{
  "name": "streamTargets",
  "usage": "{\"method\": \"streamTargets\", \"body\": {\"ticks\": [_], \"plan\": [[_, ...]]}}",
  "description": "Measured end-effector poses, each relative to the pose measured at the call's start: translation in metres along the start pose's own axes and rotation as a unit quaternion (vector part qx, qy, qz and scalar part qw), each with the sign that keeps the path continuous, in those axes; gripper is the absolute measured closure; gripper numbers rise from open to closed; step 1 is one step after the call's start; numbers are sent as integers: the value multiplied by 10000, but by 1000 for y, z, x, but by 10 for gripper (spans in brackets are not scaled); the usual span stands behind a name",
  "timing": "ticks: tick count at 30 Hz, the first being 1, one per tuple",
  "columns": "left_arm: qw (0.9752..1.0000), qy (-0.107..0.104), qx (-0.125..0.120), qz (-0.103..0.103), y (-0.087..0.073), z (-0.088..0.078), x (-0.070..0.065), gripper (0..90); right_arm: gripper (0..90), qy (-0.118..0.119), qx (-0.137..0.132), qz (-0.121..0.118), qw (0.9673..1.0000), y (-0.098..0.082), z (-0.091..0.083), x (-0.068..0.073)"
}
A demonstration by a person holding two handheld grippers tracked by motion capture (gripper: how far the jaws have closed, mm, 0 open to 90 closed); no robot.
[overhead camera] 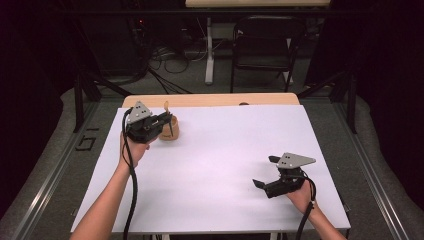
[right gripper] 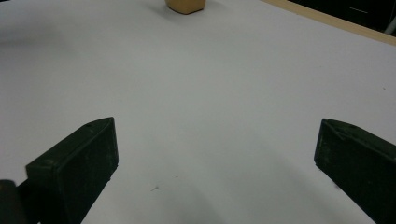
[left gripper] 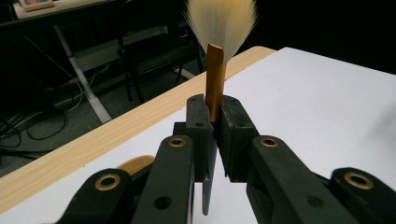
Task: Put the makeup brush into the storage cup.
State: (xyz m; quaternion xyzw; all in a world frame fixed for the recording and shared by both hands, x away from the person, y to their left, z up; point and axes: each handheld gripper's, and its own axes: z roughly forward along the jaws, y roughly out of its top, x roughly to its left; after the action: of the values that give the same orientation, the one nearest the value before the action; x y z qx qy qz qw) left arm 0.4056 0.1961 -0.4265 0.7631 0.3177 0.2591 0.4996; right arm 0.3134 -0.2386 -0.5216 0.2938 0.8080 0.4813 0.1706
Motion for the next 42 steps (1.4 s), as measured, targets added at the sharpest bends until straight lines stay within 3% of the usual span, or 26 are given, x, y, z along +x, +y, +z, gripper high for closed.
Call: {"method": "streamTargets", "body": {"ticks": [27,42], "plan": [[9993,381,-8,-46,10,18,29,832,0,2,-31,6,10000,0,-1,-2],[9985,532,108,-77,1,35,39,830,0,22,-23,23,10000,-1,-1,-2]]}}
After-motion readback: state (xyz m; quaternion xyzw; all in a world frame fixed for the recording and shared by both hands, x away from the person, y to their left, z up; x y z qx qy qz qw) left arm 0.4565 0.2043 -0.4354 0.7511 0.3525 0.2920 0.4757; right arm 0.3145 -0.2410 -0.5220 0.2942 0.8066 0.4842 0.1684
